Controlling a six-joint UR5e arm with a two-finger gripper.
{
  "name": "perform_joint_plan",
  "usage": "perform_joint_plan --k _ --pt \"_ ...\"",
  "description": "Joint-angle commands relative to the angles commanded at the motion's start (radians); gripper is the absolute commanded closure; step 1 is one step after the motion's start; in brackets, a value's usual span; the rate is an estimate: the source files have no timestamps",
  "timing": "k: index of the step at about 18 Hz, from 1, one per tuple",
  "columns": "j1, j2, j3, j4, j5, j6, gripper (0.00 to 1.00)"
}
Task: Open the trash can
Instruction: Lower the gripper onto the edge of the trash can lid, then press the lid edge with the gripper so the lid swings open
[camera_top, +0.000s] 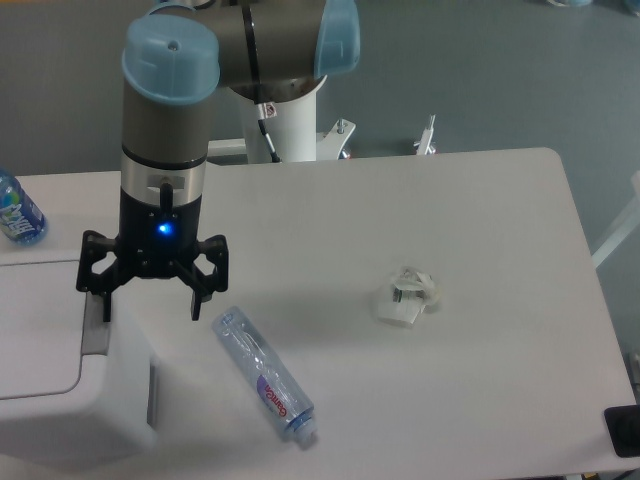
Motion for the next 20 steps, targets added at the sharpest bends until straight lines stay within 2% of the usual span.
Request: perform_joint_plan --k 13,15,18,20 --pt "0.000 -0.002 0.000 0.000 0.002 0.002 0.00" --pt "0.000 0.000 0.021 0.000 0.005 0.008 0.00" --pt "0.006 -0.005 0.096 0.008 0.023 0.026 0.00" --pt "0.027 0.003 0.117 0.003 0.098 0.098 0.00"
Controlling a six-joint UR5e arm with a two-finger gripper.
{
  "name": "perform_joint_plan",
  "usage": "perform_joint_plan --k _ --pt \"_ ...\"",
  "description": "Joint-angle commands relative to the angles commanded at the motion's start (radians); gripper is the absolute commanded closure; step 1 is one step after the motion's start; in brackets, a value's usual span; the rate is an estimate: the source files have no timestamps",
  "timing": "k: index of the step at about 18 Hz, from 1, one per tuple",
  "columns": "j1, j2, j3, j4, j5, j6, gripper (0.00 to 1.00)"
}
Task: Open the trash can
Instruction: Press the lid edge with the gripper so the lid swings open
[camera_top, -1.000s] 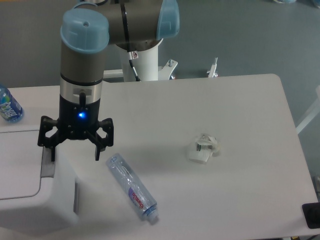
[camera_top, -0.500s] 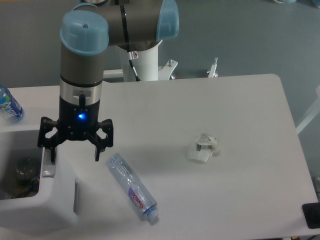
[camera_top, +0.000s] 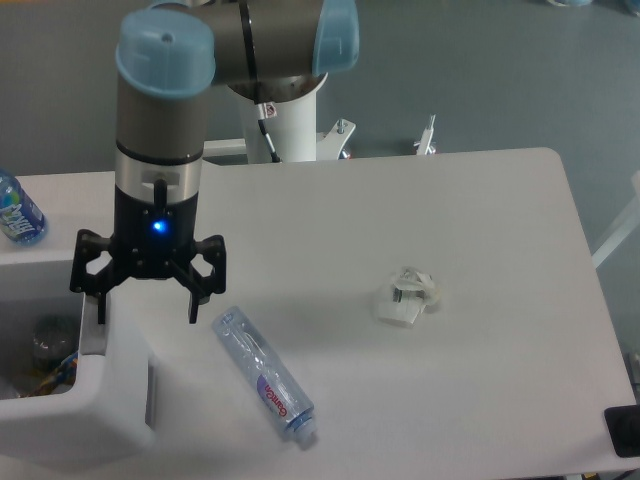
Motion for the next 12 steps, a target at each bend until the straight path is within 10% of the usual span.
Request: perform_joint_plan --k 5,12 --pt "0.110 0.023 0.009 -0.015 0.180 0.089 0.00" --pt "0.259 0.072 -0.037 -0.134 0.270 0.601 0.00"
